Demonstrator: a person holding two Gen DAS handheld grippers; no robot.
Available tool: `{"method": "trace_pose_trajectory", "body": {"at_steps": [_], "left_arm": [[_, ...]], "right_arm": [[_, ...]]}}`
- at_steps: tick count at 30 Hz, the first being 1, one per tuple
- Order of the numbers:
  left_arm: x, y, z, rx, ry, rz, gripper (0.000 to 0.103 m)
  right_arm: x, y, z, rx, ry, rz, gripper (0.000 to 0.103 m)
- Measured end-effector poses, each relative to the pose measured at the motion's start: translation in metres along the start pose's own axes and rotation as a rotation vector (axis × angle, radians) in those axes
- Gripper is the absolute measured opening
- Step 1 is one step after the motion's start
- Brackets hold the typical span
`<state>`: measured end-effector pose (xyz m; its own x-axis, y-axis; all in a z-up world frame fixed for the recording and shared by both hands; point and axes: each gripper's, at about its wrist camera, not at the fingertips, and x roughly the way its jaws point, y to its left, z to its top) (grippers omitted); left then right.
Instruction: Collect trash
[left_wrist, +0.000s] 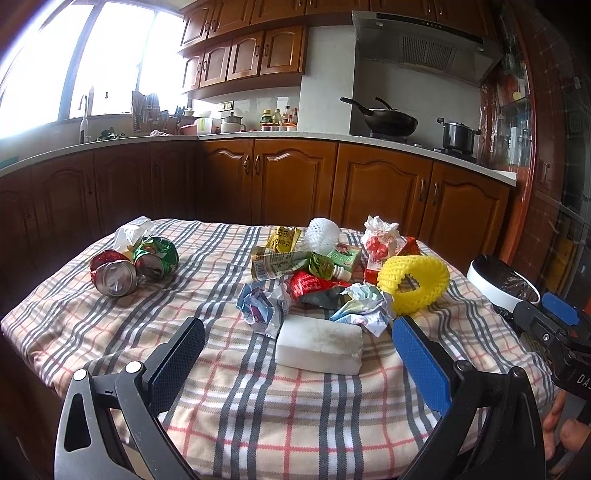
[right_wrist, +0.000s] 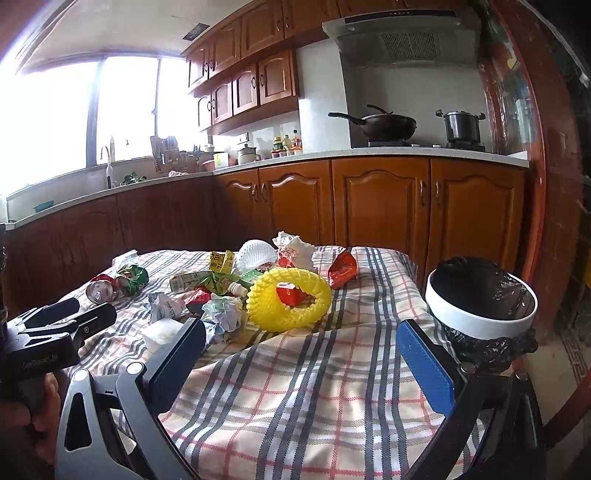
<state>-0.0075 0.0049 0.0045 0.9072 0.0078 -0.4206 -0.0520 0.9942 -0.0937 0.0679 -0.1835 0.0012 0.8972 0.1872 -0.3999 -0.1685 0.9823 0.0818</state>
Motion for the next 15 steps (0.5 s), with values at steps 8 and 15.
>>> {"method": "trace_pose_trajectory", "body": {"at_steps": [8,15], "left_arm": [[-0.0003,0.0,0.0002,0.0,0.0,0.001,0.102],[-0.0005,-0.0002,0.0004,0.003,0.001,0.002,0.102]], "right_arm": [[-0.0021,0.0001,-0.0003,-0.002,-0.003,0.005,0.103],[-0.0018,0.0002,-0.0006,-0.001,-0.004,0.006,0.103]]}}
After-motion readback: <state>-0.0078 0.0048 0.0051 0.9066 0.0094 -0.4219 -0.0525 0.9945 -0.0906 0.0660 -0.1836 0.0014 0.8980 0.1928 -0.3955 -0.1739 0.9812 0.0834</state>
